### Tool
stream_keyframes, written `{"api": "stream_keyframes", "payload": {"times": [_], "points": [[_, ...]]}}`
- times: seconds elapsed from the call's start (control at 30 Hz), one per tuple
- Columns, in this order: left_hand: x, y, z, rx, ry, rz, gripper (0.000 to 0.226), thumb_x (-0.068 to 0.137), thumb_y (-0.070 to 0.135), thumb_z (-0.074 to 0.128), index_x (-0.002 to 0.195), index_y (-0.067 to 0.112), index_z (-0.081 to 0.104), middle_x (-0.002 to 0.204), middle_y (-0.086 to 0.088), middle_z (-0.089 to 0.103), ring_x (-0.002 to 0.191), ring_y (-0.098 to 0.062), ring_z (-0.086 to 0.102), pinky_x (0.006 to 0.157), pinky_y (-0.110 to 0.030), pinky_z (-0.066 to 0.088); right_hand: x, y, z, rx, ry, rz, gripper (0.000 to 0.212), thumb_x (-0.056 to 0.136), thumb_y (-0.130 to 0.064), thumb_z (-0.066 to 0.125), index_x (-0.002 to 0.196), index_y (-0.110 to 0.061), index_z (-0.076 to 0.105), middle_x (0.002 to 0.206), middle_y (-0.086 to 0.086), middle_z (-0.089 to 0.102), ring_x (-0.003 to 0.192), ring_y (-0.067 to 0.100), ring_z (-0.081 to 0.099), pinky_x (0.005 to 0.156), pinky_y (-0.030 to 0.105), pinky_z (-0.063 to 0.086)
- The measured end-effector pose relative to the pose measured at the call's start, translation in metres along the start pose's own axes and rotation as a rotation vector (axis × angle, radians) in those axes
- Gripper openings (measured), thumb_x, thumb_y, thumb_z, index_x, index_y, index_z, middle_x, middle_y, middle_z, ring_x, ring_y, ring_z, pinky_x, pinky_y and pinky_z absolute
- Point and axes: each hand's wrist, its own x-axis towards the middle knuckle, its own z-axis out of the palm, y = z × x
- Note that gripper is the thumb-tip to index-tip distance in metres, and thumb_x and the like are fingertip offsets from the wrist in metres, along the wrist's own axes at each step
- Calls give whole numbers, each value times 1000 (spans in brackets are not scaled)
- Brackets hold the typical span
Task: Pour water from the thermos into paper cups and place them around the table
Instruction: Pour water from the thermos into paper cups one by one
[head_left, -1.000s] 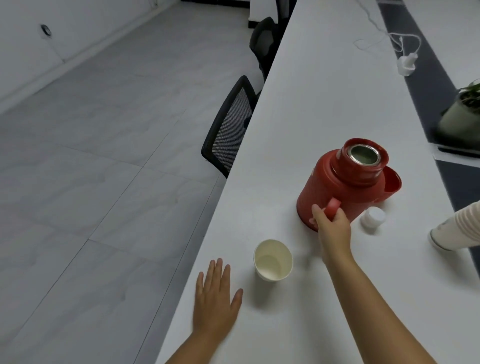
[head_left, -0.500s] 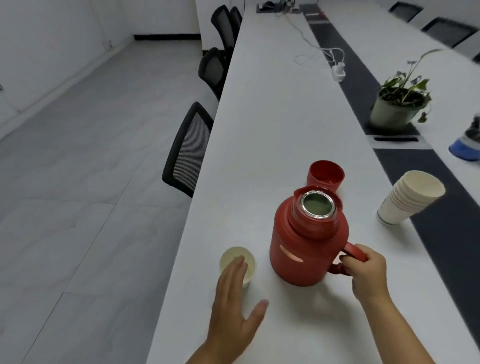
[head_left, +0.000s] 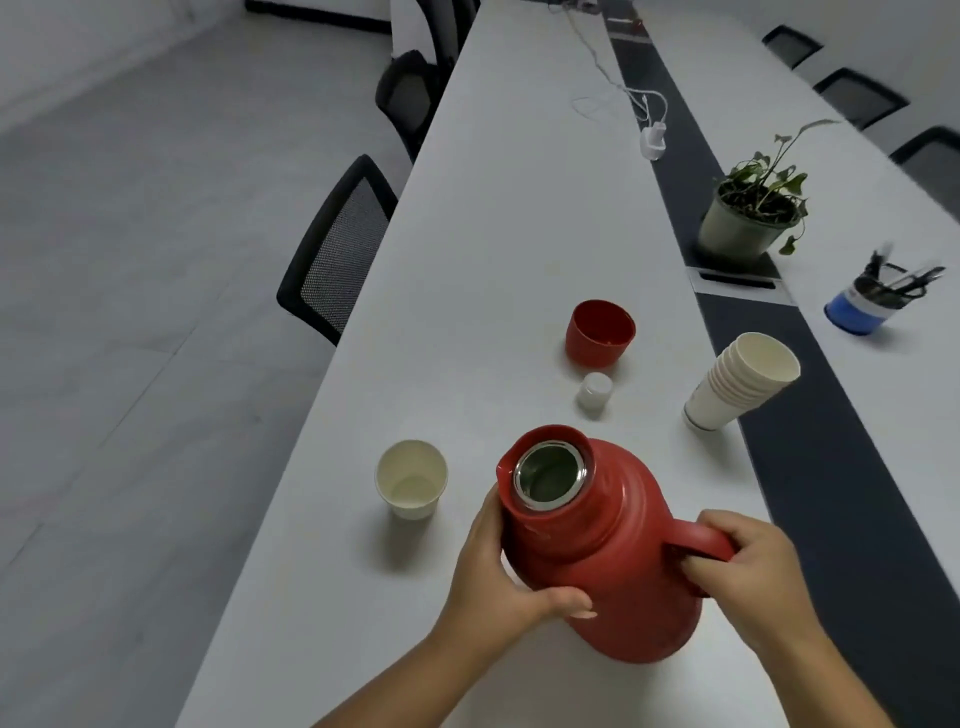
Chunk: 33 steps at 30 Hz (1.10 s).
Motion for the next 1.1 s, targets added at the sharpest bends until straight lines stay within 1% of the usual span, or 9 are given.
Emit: {"api": "stream_keyframes", "payload": {"times": [0.17, 0.23, 0.3, 0.4, 0.5, 0.57, 0.7, 0.8, 1.1], "points": [[-15, -1, -2, -184, 77, -70, 74, 38, 26, 80, 106, 33, 50, 108, 13, 61, 99, 7, 59, 71, -8, 49, -7, -18, 7, -99, -87, 3, 9, 45, -12, 50, 40, -10, 42, 36, -3, 33, 43, 11, 32, 50, 26, 25], [-18, 1, -4, -252, 90, -75, 70, 48, 13, 79, 108, 30, 48, 111, 7, 58, 95, 6, 62, 62, -10, 51, -8, -25, 11, -122, -115, -6, 12, 46, -13, 50, 37, -18, 44, 35, -3, 35, 42, 11, 34, 46, 23, 26], [-18, 0, -7, -301, 101, -76, 64, 53, 15, 77, 109, 29, 47, 113, 3, 56, 94, 4, 63, 57, -12, 52, -7, -30, 15, -117, -136, -17, 9, 48, -14, 52, 40, -18, 49, 35, -4, 38, 41, 10, 35, 42, 17, 26], [-17, -3, -11, -331, 141, -79, 64, 53, 28, 77, 110, 30, 48, 114, 4, 57, 96, -1, 64, 60, -15, 54, -6, -37, 20, -91, -173, -11, 5, 50, -18, 60, 47, -16, 56, 37, -4, 44, 41, 9, 38, 41, 16, 29], [-16, -5, -13, -403, 151, -102, 57, 63, 13, 73, 112, 24, 47, 115, 0, 56, 89, 3, 65, 53, -14, 53, -5, -43, 23, -86, -200, -9, 21, 50, -18, 80, 51, -16, 59, 39, -4, 48, 43, 9, 42, 41, 17, 32], [-16, -5, -14, -422, 163, -104, 50, 69, 8, 70, 110, 24, 47, 113, 1, 55, 85, 8, 64, 53, -10, 51, -3, -45, 24, -112, -185, -26, 23, 59, -12, 81, 53, -15, 60, 39, -4, 49, 44, 10, 43, 42, 17, 32], [-13, -8, -17, -457, 173, -123, 49, 66, 22, 65, 113, 22, 49, 111, 2, 58, 87, 8, 63, 54, -10, 51, 1, -49, 29, -160, -168, -51, 17, 64, -12, 77, 61, -16, 61, 43, -5, 52, 47, 11, 46, 42, 17, 33], [-10, -10, -19, -448, 215, -140, 54, 61, 42, 65, 112, 26, 52, 112, 5, 61, 93, 6, 62, 63, -10, 51, 3, -54, 35, -179, -181, -52, 16, 64, -14, 77, 63, -16, 61, 45, -5, 53, 48, 12, 46, 42, 18, 34], [-6, -8, -25, -539, 230, -196, 27, 87, 13, 58, 112, 20, 51, 106, 4, 59, 79, 11, 63, 50, -10, 50, 12, -59, 45, -247, -195, -66, 21, 62, -23, 80, 66, -17, 60, 51, -3, 53, 50, 12, 44, 45, 19, 32]]}}
